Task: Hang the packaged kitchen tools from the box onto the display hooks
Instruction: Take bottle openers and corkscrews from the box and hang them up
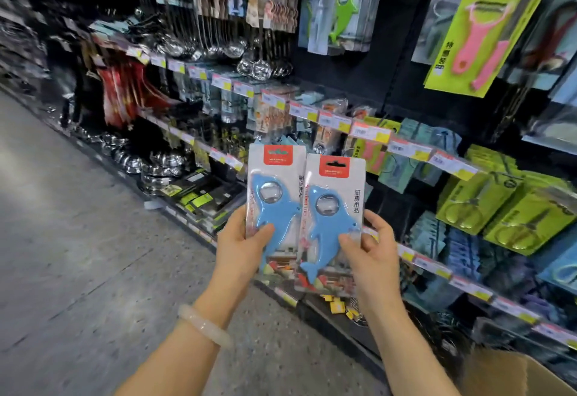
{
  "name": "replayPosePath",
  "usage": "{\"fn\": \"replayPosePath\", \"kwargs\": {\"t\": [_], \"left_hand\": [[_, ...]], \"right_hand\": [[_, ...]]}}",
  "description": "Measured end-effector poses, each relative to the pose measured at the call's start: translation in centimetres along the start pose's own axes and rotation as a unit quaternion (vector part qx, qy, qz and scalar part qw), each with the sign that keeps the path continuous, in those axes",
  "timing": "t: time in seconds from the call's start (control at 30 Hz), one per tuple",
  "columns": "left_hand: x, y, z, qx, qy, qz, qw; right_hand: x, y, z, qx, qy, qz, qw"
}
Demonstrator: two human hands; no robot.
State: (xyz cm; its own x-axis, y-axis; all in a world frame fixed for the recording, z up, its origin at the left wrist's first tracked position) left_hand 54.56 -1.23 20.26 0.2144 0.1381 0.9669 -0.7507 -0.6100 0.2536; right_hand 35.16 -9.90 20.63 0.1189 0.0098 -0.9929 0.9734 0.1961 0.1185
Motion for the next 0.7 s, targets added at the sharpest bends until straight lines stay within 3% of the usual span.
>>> {"fn": "replayPosePath", "kwargs": {"t": [0.43, 0.7], "left_hand": [[6.9, 0.2, 17.7, -0.033, 0.074, 0.027, 0.996], [10.1, 3.3, 26.8, -0.056, 0.111, 0.029, 0.992]], "right_hand": [[-4.0, 10.5, 15.4, -0.005, -0.071, 0.049, 0.996], [-6.8, 12.7, 23.9, 0.015, -0.114, 0.063, 0.991]]}}
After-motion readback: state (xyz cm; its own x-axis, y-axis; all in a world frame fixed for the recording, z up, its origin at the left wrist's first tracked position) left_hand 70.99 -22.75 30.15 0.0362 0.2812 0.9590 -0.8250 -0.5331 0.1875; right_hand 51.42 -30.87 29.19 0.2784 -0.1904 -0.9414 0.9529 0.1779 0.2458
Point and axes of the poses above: each hand's wrist, its own z-axis towards the middle knuckle, its own y-axis out of the palm, x = y × z, the point moved 9 cm from there along z, towards the middle knuckle, and after that the axes turned 2 degrees about -z, right-handed, at the moved point
